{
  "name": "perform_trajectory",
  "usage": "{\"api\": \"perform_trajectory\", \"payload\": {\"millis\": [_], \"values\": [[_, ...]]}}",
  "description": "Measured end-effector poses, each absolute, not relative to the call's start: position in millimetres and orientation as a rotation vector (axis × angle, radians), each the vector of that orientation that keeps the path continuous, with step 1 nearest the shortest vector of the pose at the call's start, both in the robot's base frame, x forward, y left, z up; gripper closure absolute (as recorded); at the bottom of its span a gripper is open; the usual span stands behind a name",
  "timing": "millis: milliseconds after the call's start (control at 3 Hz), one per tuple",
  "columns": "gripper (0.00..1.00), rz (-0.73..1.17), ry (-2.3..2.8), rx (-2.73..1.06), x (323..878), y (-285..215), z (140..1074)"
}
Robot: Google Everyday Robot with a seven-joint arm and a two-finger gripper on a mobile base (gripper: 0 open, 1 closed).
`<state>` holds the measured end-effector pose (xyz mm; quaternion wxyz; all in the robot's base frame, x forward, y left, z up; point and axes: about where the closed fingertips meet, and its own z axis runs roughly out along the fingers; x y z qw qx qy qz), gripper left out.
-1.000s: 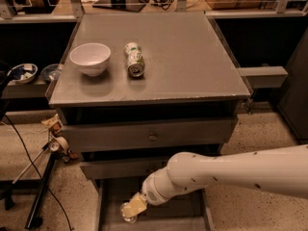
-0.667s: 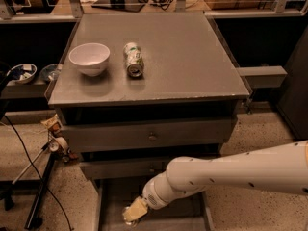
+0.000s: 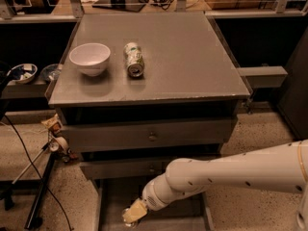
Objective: Place pepsi can into bottom drawer
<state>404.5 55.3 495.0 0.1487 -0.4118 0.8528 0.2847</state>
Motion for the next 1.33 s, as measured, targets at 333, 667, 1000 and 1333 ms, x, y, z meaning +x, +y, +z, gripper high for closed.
{"api": "perform_trajectory", "payload": {"millis": [333,667,1000,1333], "values": [[1.0,0.876,2.47,-1.204,414.5,67.4,445.0],[1.0,0.876,2.47,-1.204,414.5,67.4,444.9],[1.0,0.892,2.493,-1.17,411.9,65.9,426.5],[1.0,0.893,2.542,-1.127,414.0,59.5,398.7]]}}
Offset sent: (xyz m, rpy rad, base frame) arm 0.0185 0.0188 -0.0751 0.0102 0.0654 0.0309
